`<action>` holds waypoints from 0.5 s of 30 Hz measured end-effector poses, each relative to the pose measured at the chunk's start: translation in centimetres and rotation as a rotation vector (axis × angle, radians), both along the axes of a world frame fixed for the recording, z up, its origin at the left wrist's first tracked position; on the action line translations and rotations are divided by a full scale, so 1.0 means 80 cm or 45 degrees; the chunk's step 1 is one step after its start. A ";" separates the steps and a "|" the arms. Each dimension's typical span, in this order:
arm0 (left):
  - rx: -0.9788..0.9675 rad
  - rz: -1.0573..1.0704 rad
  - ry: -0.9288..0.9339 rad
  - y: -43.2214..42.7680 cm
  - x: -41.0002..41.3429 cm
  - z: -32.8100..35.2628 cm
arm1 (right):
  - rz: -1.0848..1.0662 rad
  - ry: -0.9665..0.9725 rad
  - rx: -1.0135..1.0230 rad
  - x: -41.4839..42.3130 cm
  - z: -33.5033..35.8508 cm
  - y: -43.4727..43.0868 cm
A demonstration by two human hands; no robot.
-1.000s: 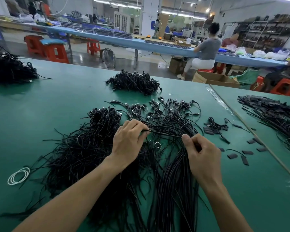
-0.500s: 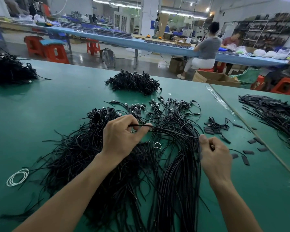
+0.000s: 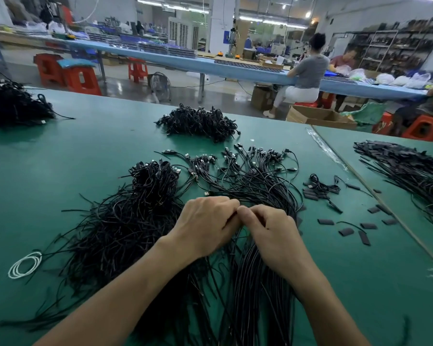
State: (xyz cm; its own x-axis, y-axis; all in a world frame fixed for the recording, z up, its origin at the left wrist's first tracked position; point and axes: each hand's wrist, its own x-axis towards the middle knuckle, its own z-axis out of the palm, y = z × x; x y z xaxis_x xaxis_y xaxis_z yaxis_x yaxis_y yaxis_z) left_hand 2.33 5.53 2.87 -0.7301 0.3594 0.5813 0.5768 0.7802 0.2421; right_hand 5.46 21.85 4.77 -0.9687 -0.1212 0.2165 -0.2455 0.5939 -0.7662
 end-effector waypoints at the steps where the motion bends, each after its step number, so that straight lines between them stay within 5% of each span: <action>1: 0.029 -0.036 -0.020 -0.001 0.001 0.000 | -0.007 0.014 0.054 0.000 -0.002 0.003; 6: 0.293 -0.051 -0.110 -0.018 -0.007 -0.005 | -0.149 0.166 -0.005 0.001 -0.011 0.022; 10: 0.464 0.096 0.093 -0.028 -0.019 0.000 | -0.364 0.218 -0.119 -0.001 -0.015 0.038; 15: 0.327 0.190 0.106 -0.034 -0.016 0.012 | -0.338 0.200 -0.173 -0.010 -0.014 0.052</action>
